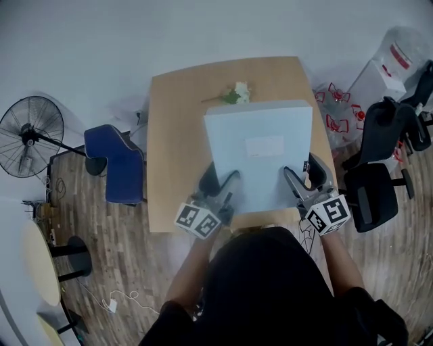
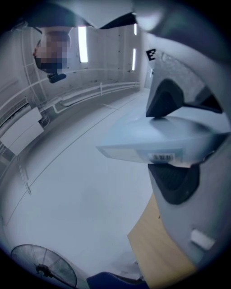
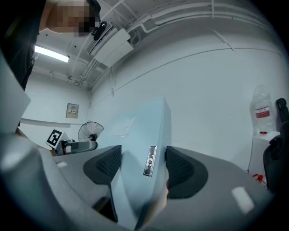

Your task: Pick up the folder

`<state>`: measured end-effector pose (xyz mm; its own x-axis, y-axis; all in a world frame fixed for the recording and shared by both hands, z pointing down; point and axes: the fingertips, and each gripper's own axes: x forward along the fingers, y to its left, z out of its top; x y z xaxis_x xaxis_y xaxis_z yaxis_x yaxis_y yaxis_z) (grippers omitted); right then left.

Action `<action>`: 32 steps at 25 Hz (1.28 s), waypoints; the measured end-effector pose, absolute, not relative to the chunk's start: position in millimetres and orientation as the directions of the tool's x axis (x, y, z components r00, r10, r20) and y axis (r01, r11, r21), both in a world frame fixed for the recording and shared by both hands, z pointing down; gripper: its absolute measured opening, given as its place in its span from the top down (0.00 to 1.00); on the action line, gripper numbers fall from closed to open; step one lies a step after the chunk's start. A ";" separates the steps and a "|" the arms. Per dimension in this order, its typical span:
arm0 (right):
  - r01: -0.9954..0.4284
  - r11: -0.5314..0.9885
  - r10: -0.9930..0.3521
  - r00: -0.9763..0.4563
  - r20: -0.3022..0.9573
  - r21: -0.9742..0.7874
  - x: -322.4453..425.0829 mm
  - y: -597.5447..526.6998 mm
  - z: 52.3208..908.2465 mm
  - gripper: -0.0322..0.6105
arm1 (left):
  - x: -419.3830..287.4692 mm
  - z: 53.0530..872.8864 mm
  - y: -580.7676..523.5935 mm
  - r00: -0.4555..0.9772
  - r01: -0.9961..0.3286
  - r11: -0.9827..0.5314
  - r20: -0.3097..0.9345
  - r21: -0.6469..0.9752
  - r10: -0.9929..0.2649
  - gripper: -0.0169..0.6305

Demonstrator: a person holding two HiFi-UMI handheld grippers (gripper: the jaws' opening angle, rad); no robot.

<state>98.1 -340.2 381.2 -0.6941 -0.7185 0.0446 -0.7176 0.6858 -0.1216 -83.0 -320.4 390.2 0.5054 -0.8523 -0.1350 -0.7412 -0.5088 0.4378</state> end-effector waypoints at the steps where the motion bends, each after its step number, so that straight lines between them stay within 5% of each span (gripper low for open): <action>1: -0.718 0.685 -0.719 -0.694 0.041 -0.124 97.3 -339.2 379.5 0.48 | -83.9 386.9 -319.5 0.507 -0.745 -0.513 -0.140 0.427 -0.851 0.48; 32: -0.749 0.655 -0.749 -0.661 0.045 -0.098 93.7 -348.2 390.8 0.49 | -87.1 392.4 -336.7 0.514 -0.743 -0.524 -0.145 0.417 -0.845 0.48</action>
<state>93.7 -348.2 390.8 -0.6608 -0.7492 0.0453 -0.7493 0.6550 -0.0978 -87.1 -336.7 392.4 0.5141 -0.8453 -0.1452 -0.7432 -0.5236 0.4165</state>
